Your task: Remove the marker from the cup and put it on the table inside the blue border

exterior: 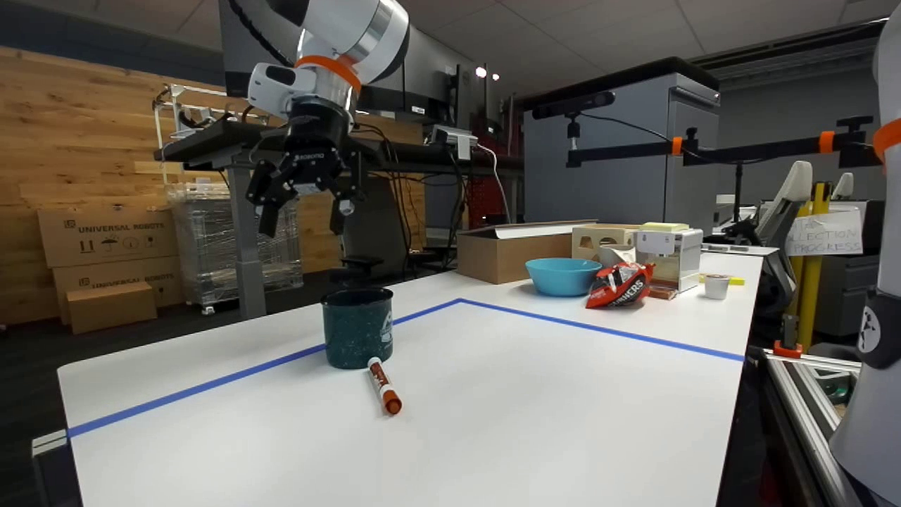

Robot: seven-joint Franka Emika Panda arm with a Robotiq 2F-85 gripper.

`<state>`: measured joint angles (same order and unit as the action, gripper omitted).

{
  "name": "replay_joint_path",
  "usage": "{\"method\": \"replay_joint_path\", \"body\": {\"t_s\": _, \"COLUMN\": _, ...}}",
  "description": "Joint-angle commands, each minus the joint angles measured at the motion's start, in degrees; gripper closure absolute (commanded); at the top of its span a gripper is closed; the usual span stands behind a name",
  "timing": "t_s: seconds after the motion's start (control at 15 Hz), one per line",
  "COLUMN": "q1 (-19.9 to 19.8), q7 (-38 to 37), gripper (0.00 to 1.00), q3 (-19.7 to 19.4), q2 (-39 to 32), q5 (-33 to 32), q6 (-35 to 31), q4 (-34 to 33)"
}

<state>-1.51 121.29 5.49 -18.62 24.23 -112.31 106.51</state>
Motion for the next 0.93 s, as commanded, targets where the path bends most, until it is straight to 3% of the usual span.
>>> {"method": "replay_joint_path", "body": {"t_s": 0.0, "q1": 0.17, "q7": -10.61, "gripper": 0.0, "q3": -1.6, "q2": 7.83, "q5": -1.93, "q6": -1.52, "q4": 6.75}}
{"method": "replay_joint_path", "body": {"t_s": 0.53, "q1": 1.0, "q7": -32.63, "gripper": 0.0, "q3": -3.88, "q2": 19.44, "q5": -14.2, "q6": -8.34, "q4": 16.82}}
{"method": "replay_joint_path", "body": {"t_s": 0.6, "q1": 0.33, "q7": -27.45, "gripper": 0.0, "q3": -3.66, "q2": 14.59, "q5": -10.86, "q6": -5.31, "q4": 12.15}}
{"method": "replay_joint_path", "body": {"t_s": 0.87, "q1": 0.73, "q7": -31.03, "gripper": 0.0, "q3": -3.95, "q2": 17.65, "q5": -12.55, "q6": -6.9, "q4": 14.92}}
